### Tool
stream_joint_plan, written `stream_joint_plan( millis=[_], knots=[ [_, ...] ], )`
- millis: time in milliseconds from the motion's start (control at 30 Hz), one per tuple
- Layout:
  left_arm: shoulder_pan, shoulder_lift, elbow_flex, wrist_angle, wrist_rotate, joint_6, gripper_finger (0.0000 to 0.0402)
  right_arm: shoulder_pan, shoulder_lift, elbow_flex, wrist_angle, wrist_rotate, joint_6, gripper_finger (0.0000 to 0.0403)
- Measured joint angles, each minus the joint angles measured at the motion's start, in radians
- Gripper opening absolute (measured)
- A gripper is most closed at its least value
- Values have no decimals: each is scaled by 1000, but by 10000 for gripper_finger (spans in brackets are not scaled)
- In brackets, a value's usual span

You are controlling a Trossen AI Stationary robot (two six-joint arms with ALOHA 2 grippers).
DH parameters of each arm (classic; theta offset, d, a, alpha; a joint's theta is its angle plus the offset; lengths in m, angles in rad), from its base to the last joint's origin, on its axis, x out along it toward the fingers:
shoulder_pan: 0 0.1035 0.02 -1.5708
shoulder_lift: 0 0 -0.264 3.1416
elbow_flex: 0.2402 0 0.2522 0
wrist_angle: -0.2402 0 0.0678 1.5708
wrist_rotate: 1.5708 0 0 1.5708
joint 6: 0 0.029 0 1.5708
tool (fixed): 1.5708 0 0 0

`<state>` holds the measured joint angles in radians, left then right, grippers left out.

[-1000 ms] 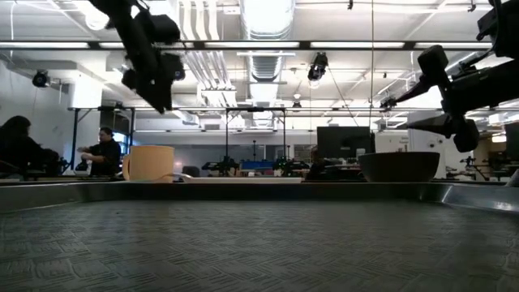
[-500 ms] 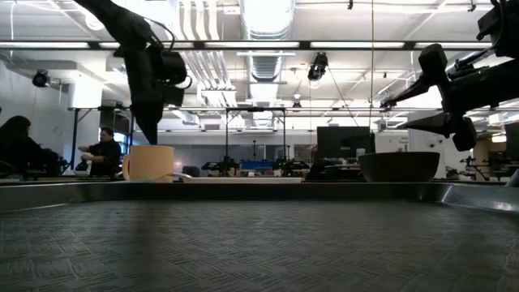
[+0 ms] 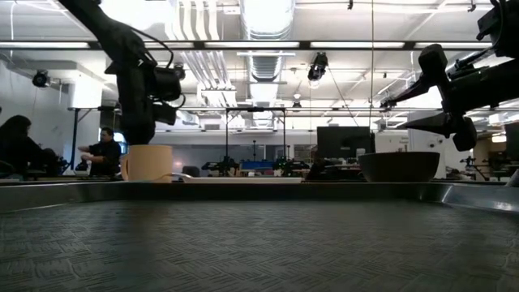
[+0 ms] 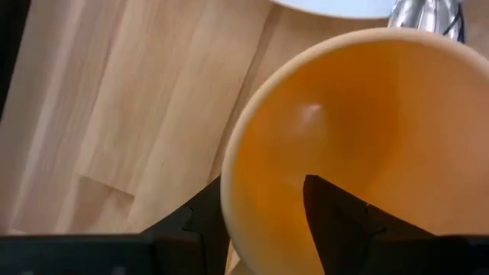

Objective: Set up tray
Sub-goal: Put the orange mug to the top left of the black tray

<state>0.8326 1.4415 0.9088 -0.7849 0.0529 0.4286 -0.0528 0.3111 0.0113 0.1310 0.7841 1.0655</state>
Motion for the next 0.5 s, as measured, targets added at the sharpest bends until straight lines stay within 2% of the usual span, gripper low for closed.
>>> stream_joint_plan(
  millis=[133, 367, 500],
  knots=[
    [0, -1, -6, -1, 2, -1, 104, 0, 0, 0, 0, 0, 0, 260],
    [-3, -1, 18, -11, 25, -2, 11, 0, 0, 0, -2, 1, 0, 260],
    [-3, -13, 63, -23, 32, -2, 6, 0, 0, 0, -7, 2, 0, 260]
  ],
)
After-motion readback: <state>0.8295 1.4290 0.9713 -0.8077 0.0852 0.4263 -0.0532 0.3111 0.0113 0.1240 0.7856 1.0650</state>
